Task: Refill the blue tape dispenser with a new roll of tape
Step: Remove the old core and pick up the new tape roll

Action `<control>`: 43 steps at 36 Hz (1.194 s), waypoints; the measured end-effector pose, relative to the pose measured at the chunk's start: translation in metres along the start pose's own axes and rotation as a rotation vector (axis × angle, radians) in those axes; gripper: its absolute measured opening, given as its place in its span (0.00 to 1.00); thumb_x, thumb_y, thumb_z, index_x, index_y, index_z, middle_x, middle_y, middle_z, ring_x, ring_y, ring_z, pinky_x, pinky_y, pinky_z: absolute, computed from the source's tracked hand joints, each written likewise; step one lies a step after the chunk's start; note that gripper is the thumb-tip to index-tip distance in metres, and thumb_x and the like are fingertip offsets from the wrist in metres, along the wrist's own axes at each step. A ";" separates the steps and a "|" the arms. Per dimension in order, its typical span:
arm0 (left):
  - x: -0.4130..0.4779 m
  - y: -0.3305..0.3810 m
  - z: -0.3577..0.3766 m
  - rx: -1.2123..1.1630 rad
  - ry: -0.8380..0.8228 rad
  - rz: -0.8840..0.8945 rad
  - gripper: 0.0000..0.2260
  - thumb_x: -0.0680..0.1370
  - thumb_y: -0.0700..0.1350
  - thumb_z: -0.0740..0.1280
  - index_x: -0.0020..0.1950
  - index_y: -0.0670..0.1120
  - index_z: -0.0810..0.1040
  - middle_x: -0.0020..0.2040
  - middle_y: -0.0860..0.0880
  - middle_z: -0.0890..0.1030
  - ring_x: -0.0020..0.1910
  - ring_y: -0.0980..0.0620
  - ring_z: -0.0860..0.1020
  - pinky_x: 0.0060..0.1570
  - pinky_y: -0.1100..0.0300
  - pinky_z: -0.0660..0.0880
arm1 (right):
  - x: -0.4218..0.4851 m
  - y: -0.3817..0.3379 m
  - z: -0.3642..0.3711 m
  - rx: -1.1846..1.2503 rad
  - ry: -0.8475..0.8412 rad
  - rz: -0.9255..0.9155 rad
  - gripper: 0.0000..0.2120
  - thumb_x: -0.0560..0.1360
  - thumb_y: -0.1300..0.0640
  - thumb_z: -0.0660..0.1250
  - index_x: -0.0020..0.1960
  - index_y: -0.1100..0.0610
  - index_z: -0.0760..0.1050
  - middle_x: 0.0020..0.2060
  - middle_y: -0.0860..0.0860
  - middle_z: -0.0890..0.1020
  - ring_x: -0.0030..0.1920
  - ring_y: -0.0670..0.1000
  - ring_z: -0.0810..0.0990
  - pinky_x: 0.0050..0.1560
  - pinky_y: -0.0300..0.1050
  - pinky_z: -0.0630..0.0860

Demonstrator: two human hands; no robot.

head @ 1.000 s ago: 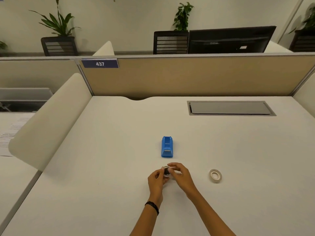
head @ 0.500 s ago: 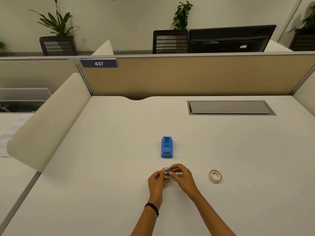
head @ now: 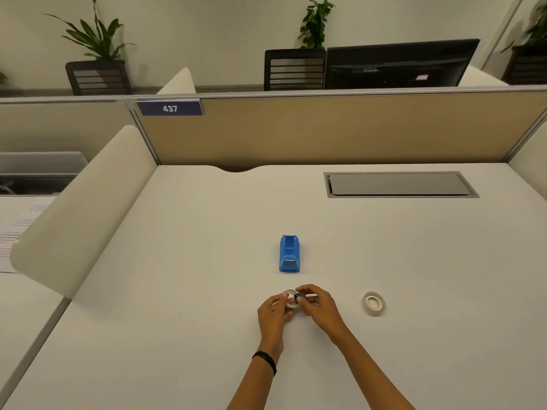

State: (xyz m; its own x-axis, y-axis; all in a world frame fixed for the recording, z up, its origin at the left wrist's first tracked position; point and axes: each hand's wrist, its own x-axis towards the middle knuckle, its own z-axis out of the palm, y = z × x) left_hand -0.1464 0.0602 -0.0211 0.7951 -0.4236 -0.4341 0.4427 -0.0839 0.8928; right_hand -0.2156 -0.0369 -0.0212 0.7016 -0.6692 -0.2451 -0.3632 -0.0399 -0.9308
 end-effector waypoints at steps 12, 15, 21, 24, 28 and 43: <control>-0.002 0.003 -0.001 0.032 -0.018 0.030 0.09 0.77 0.42 0.66 0.52 0.38 0.80 0.47 0.42 0.82 0.45 0.47 0.81 0.41 0.62 0.79 | -0.003 -0.006 0.001 -0.004 0.005 0.037 0.09 0.76 0.61 0.63 0.55 0.55 0.75 0.50 0.49 0.79 0.49 0.48 0.77 0.48 0.32 0.73; -0.003 0.004 -0.001 0.020 -0.022 0.036 0.06 0.77 0.41 0.66 0.50 0.40 0.80 0.46 0.45 0.82 0.45 0.48 0.80 0.39 0.65 0.79 | -0.004 -0.008 -0.001 0.007 0.001 0.058 0.07 0.76 0.62 0.62 0.50 0.54 0.76 0.47 0.48 0.80 0.47 0.47 0.78 0.48 0.36 0.74; -0.002 0.008 -0.003 0.007 -0.003 0.027 0.09 0.76 0.40 0.66 0.55 0.42 0.77 0.50 0.44 0.80 0.48 0.48 0.80 0.39 0.65 0.79 | -0.006 -0.011 -0.005 0.073 0.093 0.066 0.03 0.76 0.60 0.62 0.46 0.54 0.74 0.44 0.51 0.81 0.44 0.50 0.80 0.40 0.35 0.76; -0.003 0.009 -0.003 0.003 -0.010 0.014 0.12 0.77 0.38 0.65 0.60 0.44 0.72 0.51 0.41 0.80 0.51 0.43 0.80 0.44 0.60 0.79 | -0.005 -0.012 -0.006 0.102 0.115 0.068 0.03 0.75 0.59 0.65 0.48 0.56 0.73 0.47 0.55 0.81 0.45 0.51 0.81 0.43 0.39 0.78; -0.004 0.010 -0.002 0.026 -0.072 0.044 0.06 0.77 0.38 0.64 0.53 0.44 0.75 0.49 0.42 0.82 0.49 0.44 0.81 0.42 0.63 0.80 | -0.005 -0.016 -0.004 0.128 0.117 0.067 0.07 0.73 0.59 0.68 0.48 0.56 0.72 0.45 0.51 0.79 0.46 0.52 0.81 0.49 0.45 0.79; -0.008 0.010 0.002 0.051 -0.177 0.050 0.06 0.76 0.47 0.66 0.50 0.48 0.81 0.49 0.45 0.84 0.48 0.49 0.82 0.40 0.65 0.79 | -0.002 -0.012 -0.003 0.051 0.169 0.007 0.05 0.75 0.59 0.65 0.49 0.59 0.77 0.48 0.56 0.82 0.49 0.53 0.81 0.48 0.37 0.77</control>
State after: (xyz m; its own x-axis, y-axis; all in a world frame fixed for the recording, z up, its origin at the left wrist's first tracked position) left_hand -0.1496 0.0609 -0.0082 0.7284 -0.5799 -0.3649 0.3789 -0.1027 0.9197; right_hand -0.2141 -0.0374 -0.0087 0.5845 -0.7847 -0.2063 -0.3329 -0.0001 -0.9430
